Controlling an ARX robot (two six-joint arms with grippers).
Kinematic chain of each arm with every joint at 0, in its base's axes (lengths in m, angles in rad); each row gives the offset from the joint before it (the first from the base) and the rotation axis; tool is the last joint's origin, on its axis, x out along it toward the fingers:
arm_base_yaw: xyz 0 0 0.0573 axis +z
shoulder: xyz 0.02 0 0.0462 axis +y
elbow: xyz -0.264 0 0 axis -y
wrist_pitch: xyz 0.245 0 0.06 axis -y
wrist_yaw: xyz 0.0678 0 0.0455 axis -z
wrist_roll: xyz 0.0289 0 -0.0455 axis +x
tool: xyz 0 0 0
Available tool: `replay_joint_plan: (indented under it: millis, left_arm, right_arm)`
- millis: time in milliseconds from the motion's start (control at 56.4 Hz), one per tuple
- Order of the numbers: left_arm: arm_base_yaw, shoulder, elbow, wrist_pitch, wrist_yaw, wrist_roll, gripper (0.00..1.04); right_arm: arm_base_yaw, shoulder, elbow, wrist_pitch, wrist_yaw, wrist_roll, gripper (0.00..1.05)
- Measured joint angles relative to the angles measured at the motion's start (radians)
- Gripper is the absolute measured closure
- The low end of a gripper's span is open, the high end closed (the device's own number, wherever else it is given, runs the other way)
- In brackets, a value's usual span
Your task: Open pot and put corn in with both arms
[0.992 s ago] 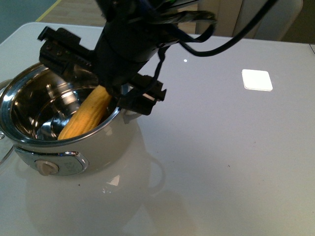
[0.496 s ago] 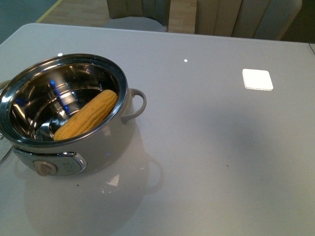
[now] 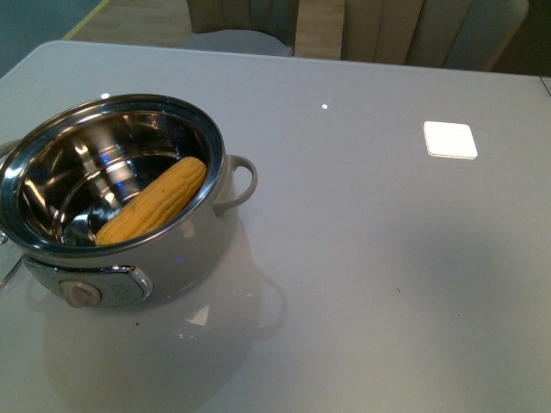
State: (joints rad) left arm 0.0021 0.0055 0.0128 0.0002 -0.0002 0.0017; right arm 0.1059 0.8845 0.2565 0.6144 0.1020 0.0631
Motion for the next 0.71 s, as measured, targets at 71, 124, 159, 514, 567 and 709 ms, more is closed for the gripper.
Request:
replay_joint_plan:
  millis: [71, 124, 159, 514, 567, 709]
  left_arm:
    - [0.0, 0.0, 0.0, 0.0, 0.0, 0.0, 0.07]
    - [0.0, 0.0, 0.0, 0.0, 0.0, 0.0, 0.07]
    - [0.0, 0.0, 0.0, 0.0, 0.0, 0.0, 0.07]
    - [0.0, 0.0, 0.0, 0.0, 0.0, 0.0, 0.07]
    - [0.0, 0.0, 0.0, 0.0, 0.0, 0.0, 0.07]
    - [0.0, 0.0, 0.0, 0.0, 0.0, 0.0, 0.07]
  right_arm:
    - [-0.011, -0.041, -0.031, 0.007, -0.014, -0.026, 0.62]
    - [-0.019, -0.061, -0.056, 0.005, -0.019, -0.035, 0.71]
    - [-0.038, -0.079, -0.076, 0.0, -0.045, -0.039, 0.78]
    - [-0.103, -0.27, -0.179, -0.088, -0.099, -0.056, 1.03]
    - [-0.103, -0.294, -0.187, -0.104, -0.1, -0.057, 1.03]
    - [-0.103, -0.359, -0.206, -0.149, -0.099, -0.057, 1.03]
